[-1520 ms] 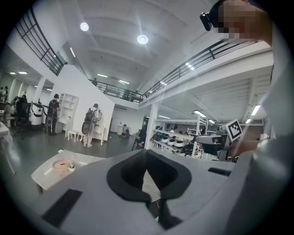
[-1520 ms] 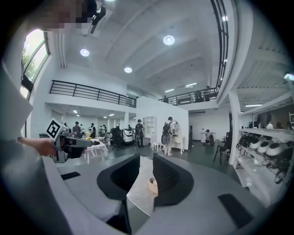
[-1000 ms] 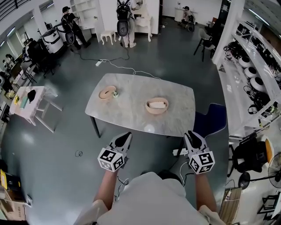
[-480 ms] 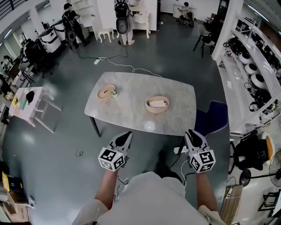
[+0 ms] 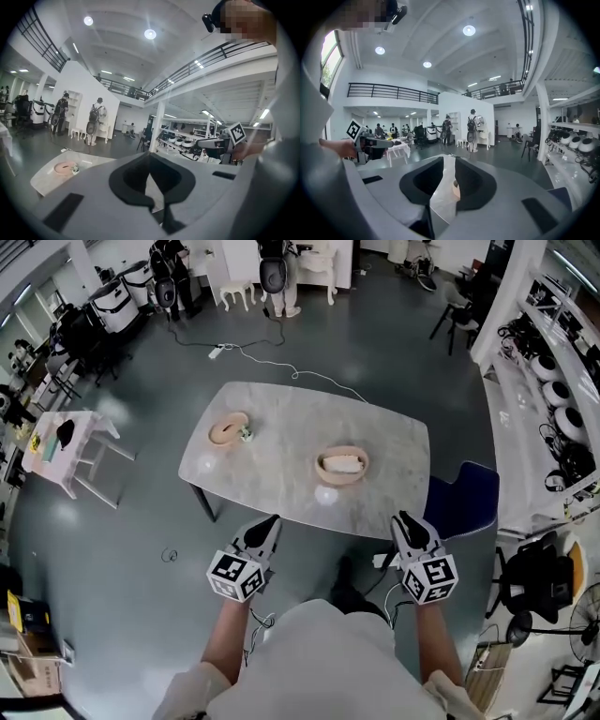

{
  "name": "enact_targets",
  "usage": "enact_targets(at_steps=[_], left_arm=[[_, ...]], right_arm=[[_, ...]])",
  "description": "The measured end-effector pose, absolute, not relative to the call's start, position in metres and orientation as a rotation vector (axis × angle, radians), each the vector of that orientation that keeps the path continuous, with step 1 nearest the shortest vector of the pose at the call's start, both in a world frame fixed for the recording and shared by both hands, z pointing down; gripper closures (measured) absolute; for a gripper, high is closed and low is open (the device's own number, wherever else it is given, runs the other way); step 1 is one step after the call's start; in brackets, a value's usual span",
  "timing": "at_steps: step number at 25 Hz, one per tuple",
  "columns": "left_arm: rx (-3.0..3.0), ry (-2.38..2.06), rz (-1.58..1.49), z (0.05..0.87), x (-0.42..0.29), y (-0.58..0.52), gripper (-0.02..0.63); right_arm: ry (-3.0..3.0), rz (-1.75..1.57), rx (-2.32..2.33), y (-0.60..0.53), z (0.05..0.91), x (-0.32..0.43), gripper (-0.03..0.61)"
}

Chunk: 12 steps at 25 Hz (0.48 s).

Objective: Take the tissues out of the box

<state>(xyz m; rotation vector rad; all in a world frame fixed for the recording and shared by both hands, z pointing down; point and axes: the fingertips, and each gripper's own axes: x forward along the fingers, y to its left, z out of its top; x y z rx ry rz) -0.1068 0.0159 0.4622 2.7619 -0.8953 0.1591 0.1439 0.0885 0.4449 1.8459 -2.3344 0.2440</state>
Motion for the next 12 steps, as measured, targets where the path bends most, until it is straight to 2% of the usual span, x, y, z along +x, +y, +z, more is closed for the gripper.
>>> enact_targets(at_steps=[12], left_arm=[[2.667, -0.984, 0.21, 0.477, -0.042, -0.073, 0.606]], right_arm=[[-2.376, 0.317, 1.684, -0.024, 0.467, 0.205, 0.482]])
